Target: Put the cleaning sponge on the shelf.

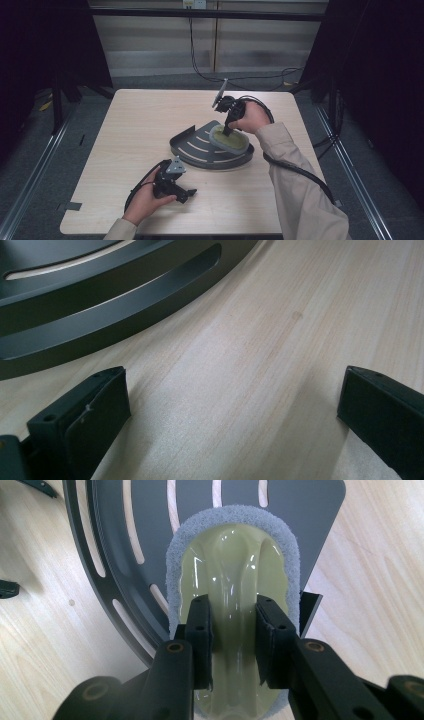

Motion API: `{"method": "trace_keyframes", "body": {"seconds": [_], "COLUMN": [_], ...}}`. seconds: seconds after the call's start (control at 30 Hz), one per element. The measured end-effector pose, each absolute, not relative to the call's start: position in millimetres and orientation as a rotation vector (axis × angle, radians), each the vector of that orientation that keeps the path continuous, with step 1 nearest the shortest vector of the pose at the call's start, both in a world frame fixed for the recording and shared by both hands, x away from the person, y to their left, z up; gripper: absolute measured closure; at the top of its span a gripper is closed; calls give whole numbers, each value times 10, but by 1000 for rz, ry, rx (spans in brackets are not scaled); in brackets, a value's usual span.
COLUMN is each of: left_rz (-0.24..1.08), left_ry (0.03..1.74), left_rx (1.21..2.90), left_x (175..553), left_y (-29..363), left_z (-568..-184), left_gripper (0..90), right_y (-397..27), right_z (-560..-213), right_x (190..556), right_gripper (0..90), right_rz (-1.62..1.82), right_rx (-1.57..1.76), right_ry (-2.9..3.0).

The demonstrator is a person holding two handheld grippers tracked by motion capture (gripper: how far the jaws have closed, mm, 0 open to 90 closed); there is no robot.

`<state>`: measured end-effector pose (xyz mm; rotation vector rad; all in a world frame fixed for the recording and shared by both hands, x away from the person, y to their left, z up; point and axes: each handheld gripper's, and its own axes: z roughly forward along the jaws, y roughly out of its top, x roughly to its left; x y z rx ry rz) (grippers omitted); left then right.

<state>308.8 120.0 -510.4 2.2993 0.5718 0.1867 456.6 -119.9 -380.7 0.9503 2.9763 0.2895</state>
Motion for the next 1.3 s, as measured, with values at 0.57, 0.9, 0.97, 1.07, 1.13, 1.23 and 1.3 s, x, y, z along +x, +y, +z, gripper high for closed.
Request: {"method": "trace_keyframes", "body": {"seconds": [0.57, 0.9, 0.97, 1.07, 1.13, 1.23, 1.3], "left_rz": [186, 186, 186, 186, 186, 189, 189], "left_ry": [568, 568, 568, 567, 568, 569, 569], "left_rx": [2301, 2301, 2301, 2301, 2301, 2302, 2302], "left_x": [3090, 3089, 3090, 3090, 3089, 3089, 3088], "left_y": [1202, 1202, 1202, 1202, 1202, 1202, 1202], "left_z": [-5104, -5104, -5104, -5104, -5104, -5104, -5104], "left_gripper": [0, 0, 0, 0, 0, 0, 0], "right_y": [-1255, -1272, -1276, -1301, -1308, -1319, -1319], "right_z": [-3981, -4048, -4056, -4072, -4086, -4103, -4110], "right_x": [4571, 4556, 4552, 4562, 4557, 4558, 4557], "right_gripper": [710, 710, 710, 710, 710, 710, 709], "right_rz": [307, 294, 296, 292, 300, 310, 305], "right_rx": [1063, 1109, 1119, 1113, 1147, 1155, 1160], "right_ry": [2969, 2956, 2949, 2953, 2946, 2942, 2939]}}
